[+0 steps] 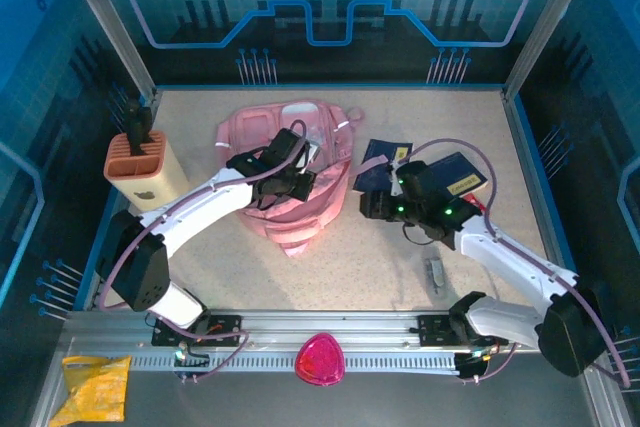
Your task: Pack the student bag
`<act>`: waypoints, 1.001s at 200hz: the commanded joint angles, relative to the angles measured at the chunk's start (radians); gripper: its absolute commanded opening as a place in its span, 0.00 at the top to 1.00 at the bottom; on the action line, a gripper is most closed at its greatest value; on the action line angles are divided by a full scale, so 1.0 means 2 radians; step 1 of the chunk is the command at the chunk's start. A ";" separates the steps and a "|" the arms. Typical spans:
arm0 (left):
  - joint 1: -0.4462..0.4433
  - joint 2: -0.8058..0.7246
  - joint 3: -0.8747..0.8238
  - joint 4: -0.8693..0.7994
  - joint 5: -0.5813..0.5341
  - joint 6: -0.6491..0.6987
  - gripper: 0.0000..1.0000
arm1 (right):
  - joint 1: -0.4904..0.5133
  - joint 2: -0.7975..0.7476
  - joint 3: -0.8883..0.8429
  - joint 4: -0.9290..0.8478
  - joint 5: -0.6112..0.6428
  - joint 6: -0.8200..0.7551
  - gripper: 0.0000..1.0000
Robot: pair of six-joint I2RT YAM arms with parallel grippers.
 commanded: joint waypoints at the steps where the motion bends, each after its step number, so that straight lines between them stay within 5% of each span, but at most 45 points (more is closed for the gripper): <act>1: -0.002 -0.030 -0.002 0.009 0.047 -0.068 0.80 | -0.039 -0.023 -0.006 -0.076 -0.001 -0.017 0.32; 34: -0.031 -0.017 0.005 0.082 0.078 -0.165 0.60 | -0.110 -0.029 -0.010 -0.102 -0.045 -0.028 0.27; 104: -0.077 0.151 0.136 0.103 0.058 -0.238 0.57 | -0.187 0.041 -0.008 -0.066 -0.077 -0.020 0.38; 136: -0.078 0.242 0.207 0.099 0.035 -0.245 0.57 | -0.202 0.098 -0.001 -0.017 -0.082 -0.014 0.46; 200: -0.057 0.415 0.425 0.022 -0.044 -0.244 0.50 | -0.209 0.189 0.042 0.025 -0.095 -0.015 0.47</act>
